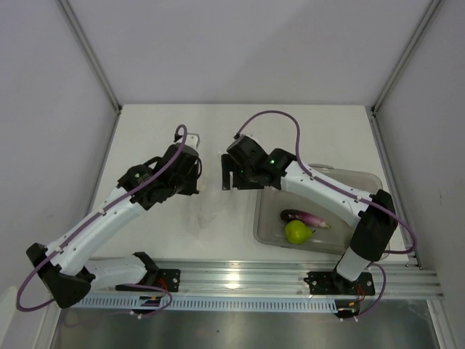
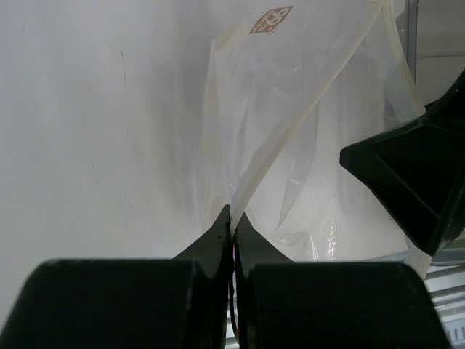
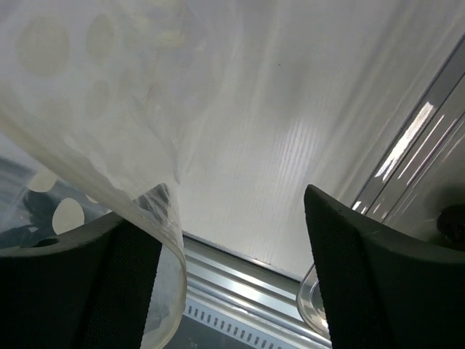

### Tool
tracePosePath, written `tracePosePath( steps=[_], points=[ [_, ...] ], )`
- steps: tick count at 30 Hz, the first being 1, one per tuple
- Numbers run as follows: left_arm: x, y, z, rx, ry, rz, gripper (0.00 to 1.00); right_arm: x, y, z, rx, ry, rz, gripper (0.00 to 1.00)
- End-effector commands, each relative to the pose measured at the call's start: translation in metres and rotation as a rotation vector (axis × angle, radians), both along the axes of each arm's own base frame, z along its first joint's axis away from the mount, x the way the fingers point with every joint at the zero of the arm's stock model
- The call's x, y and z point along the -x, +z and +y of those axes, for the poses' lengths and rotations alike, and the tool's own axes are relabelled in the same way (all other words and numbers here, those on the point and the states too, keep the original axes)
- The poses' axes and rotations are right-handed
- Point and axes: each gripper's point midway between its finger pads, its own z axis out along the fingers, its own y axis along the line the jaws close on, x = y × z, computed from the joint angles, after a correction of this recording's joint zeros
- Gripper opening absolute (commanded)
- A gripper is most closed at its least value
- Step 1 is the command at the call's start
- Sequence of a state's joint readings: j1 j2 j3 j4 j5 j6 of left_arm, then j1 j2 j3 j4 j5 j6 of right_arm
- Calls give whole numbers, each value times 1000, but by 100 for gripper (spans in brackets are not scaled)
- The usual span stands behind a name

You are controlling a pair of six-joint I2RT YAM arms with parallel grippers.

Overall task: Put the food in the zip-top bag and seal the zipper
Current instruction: Pick up the fake fruit from the bin.

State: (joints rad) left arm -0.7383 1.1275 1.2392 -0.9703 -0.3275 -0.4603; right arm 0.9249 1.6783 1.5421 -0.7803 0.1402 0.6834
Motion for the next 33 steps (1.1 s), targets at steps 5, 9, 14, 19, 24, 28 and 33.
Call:
tracePosePath(
  steps=[5, 9, 14, 19, 24, 28, 33],
  points=[
    [-7, 7, -10, 44, -23, -32, 1, 5, 99, -19, -179, -57, -191, 87],
    [-8, 8, -15, 58, -33, -31, 1, 19, 139, -52, -257, -115, -253, 99],
    [-7, 10, -18, 78, -42, -31, 1, 21, 123, -127, -165, -281, -244, 99],
    [-6, 10, -17, 80, -42, -33, 1, 25, 97, -208, -98, -459, -197, 99],
    [-5, 13, -17, 84, -45, -39, 1, 37, 69, -259, 5, -563, -97, 99],
    [-6, 14, -18, 89, -46, -43, 1, 42, 29, -264, -9, -613, 50, 98],
    [-5, 12, -23, 109, -57, -30, 1, 50, -6, -233, -216, -721, 212, 99]
  ],
)
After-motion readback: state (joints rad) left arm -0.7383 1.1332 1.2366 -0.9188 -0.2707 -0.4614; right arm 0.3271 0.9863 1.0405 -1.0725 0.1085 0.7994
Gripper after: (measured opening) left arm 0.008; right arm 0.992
